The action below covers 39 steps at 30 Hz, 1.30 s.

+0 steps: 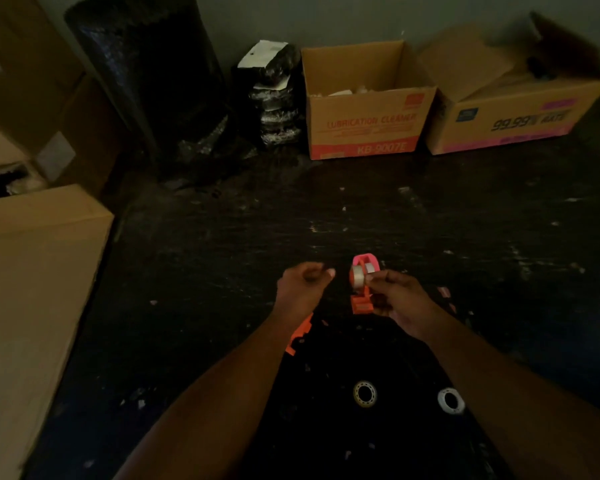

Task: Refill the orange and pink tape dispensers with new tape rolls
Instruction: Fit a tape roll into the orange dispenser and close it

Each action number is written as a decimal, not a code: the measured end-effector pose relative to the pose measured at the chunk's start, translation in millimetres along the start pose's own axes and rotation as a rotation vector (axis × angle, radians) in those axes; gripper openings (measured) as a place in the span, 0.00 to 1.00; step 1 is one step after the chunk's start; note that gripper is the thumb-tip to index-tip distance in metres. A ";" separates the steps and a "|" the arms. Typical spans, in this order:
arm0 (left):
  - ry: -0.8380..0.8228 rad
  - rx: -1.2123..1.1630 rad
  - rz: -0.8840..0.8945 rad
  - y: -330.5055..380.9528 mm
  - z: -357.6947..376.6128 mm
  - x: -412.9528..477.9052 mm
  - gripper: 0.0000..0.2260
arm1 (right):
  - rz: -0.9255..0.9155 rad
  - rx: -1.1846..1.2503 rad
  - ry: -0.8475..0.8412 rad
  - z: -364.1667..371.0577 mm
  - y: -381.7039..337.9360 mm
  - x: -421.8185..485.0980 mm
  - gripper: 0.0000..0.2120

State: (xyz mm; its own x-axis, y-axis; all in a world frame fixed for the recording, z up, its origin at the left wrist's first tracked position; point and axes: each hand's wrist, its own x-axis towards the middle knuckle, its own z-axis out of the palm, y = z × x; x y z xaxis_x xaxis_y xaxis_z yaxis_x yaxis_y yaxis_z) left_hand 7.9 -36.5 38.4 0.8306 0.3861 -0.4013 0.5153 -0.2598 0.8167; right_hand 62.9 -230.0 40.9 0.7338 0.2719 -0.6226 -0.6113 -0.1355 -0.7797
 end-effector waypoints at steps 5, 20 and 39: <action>-0.064 0.523 -0.150 -53.1 -5.0 -5.4 0.33 | 0.054 -0.044 0.003 3.4 10.1 16.0 0.08; -0.117 -0.534 -0.267 -23.0 -12.1 -7.6 0.17 | 0.021 -0.028 -0.068 27.3 11.8 4.3 0.04; -0.152 -0.720 -0.278 4.3 -8.7 -18.9 0.10 | -0.081 0.146 -0.015 42.7 -12.2 -22.7 0.03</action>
State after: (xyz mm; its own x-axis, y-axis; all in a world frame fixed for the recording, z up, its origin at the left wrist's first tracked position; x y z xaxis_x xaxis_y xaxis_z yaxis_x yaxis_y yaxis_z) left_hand -7.4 -37.2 53.1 0.7380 0.2140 -0.6400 0.4880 0.4858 0.7252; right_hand 41.0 -193.9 67.4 0.7785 0.2904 -0.5565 -0.5879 0.0268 -0.8085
